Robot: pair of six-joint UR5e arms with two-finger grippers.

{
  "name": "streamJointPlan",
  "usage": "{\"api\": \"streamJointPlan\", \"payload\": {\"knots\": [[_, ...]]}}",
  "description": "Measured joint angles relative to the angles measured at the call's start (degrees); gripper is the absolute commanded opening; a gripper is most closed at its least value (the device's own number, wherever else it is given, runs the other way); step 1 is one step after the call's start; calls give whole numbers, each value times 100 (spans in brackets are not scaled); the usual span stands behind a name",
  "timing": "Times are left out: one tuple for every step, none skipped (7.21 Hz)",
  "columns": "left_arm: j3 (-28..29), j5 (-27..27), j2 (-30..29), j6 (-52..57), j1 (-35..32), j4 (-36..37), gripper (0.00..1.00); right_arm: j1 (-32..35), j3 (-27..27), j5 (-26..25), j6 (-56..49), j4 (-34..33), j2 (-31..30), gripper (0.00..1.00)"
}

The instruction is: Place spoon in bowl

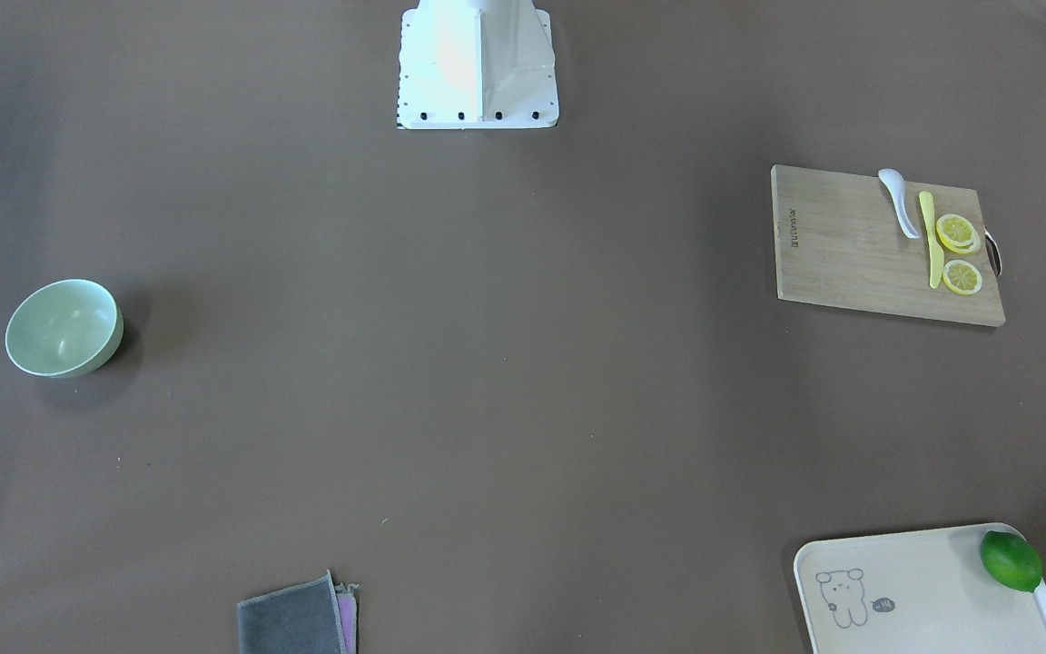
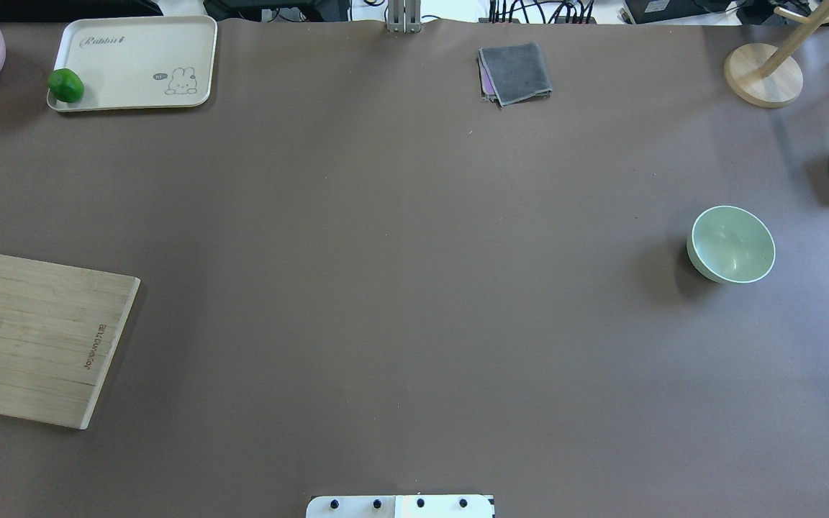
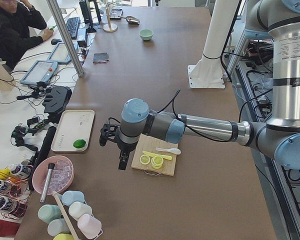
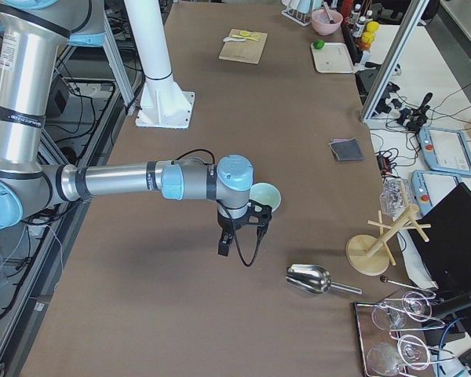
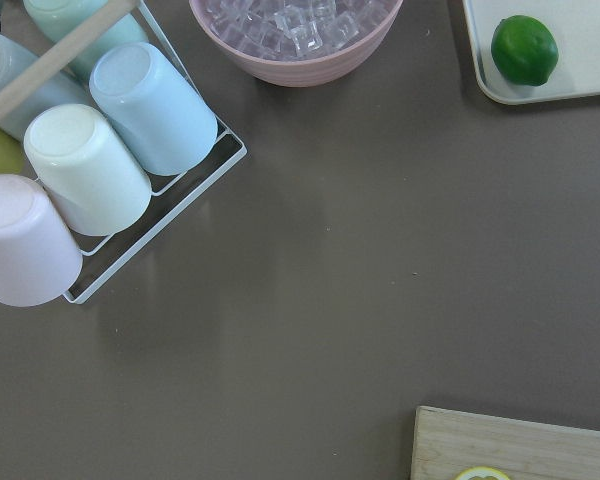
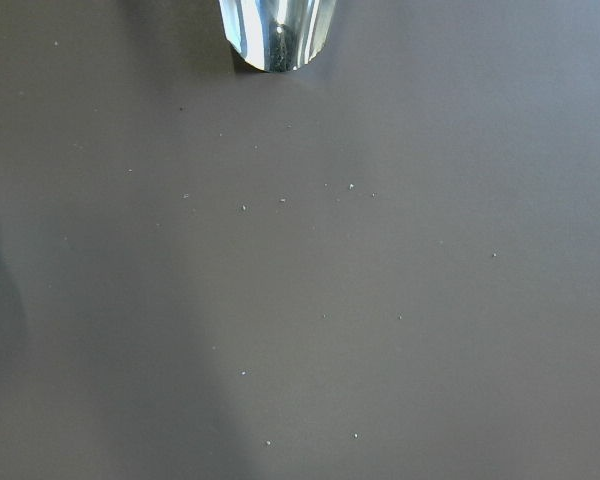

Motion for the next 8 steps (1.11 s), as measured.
{"api": "streamJointPlan", "payload": {"knots": [[-27,-13,-19,-2,4,2,98,0,-10,4,4,13,-1,100],[-37,-22,-70,-2,15,-1,98,0,-16,5,12,40,5,100],[-54,-67,-169,-7,28,-18,98,0,-9,1,18,60,45,100],[-72,-166,-304,-8,60,-76,98,-12,21,31,27,72,146,100],[-77,-254,-429,-18,185,-231,98,-66,43,99,55,75,382,100],[-85,-299,-548,-208,402,-483,98,-157,61,199,95,71,761,100],[-75,-317,-686,-610,614,-849,98,-236,83,417,111,68,1038,100],[-34,-317,-787,-943,798,-1261,98,-369,85,714,104,73,1172,100]]}}
